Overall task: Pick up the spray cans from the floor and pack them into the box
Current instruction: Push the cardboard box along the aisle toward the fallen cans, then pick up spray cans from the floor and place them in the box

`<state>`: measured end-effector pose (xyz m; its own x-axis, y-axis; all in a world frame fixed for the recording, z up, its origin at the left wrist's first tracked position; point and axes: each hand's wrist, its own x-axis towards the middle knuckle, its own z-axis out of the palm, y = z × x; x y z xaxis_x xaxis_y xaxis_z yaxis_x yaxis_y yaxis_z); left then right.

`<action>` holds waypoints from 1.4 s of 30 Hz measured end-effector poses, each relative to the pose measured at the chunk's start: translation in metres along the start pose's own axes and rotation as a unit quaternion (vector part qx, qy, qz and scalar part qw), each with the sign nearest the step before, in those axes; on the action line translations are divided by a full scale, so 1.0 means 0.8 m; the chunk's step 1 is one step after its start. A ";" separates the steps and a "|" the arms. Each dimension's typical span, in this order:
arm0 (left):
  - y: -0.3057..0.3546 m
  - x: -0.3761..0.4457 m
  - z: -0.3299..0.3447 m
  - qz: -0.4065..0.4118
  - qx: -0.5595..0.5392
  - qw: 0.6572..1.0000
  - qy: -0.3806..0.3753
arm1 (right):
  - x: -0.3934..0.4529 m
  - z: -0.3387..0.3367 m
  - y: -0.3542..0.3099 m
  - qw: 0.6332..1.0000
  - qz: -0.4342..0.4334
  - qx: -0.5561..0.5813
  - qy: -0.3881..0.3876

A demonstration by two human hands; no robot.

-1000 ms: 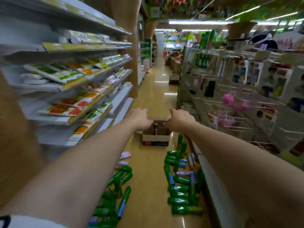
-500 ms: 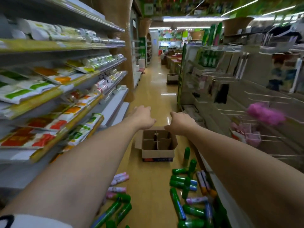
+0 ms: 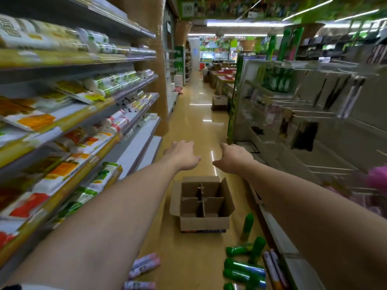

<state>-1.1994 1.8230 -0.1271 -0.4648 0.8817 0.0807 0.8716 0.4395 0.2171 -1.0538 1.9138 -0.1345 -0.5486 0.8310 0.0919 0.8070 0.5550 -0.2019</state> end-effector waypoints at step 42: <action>0.249 0.663 0.419 0.363 0.032 0.880 -0.304 | 0.487 0.289 0.382 0.900 0.396 0.141 -0.118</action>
<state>-1.2199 2.4354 -0.3675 0.3707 0.8541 -0.3649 0.9207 -0.2861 0.2655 -1.0711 2.3985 -0.3858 0.1166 0.9127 -0.3916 0.8960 -0.2667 -0.3549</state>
